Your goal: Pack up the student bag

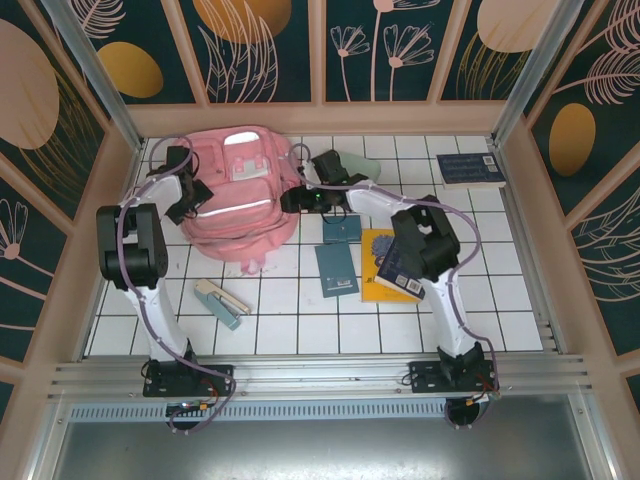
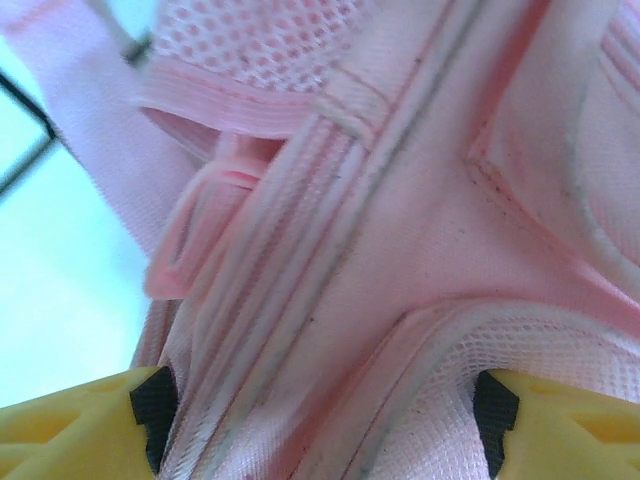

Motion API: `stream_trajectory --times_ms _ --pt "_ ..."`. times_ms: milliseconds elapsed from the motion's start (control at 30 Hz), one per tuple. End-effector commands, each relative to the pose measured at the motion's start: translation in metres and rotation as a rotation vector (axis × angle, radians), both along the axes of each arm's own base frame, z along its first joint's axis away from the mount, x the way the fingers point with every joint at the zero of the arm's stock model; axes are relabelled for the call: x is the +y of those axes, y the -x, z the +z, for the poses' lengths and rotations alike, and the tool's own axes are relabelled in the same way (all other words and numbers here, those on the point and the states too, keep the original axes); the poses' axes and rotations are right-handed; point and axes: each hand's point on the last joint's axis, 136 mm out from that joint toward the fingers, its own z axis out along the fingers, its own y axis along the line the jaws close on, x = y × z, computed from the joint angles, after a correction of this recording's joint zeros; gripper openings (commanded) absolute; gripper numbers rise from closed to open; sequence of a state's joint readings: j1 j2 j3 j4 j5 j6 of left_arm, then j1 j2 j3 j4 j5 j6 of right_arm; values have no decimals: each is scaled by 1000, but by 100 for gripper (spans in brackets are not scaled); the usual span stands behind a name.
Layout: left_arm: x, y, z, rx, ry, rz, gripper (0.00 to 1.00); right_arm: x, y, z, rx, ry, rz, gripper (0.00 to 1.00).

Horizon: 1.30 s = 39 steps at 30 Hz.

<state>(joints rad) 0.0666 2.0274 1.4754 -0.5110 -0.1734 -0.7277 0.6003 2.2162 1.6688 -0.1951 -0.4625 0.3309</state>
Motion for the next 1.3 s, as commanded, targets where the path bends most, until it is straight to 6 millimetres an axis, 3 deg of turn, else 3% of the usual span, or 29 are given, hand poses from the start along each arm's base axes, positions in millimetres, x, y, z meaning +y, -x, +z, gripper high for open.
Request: stream_trajectory --times_ms 0,67,100,167,200,367,467,533,667,1067,1267 --pt "33 1 26 29 -134 51 81 -27 -17 61 -109 -91 -101 75" --pt "24 -5 46 -17 -116 14 81 -36 -13 65 -117 -86 -143 75" --pt "11 -8 56 -43 -119 -32 81 -57 -25 65 -127 -72 -212 75" --pt "-19 -11 74 -59 -187 -130 81 -72 -28 70 -141 -61 -277 73" --pt "-44 -10 79 -49 -226 -200 82 -79 -29 72 -145 -59 -307 72" --pt "-143 6 68 7 -276 -398 83 -104 -32 74 -143 -47 -414 69" --pt "-182 9 58 42 -309 -450 84 -110 -28 70 -127 -56 -422 69" --pt "-197 8 54 64 -367 -468 84 -112 -25 67 -120 -56 -422 69" --pt "-205 4 35 123 -408 -463 83 -115 -18 61 -107 -51 -418 68" --pt "-190 14 6 188 -490 -476 72 -110 -10 46 -76 -50 -388 67" --pt "-191 10 19 127 -472 -474 70 -103 -6 42 -71 -40 -367 67"
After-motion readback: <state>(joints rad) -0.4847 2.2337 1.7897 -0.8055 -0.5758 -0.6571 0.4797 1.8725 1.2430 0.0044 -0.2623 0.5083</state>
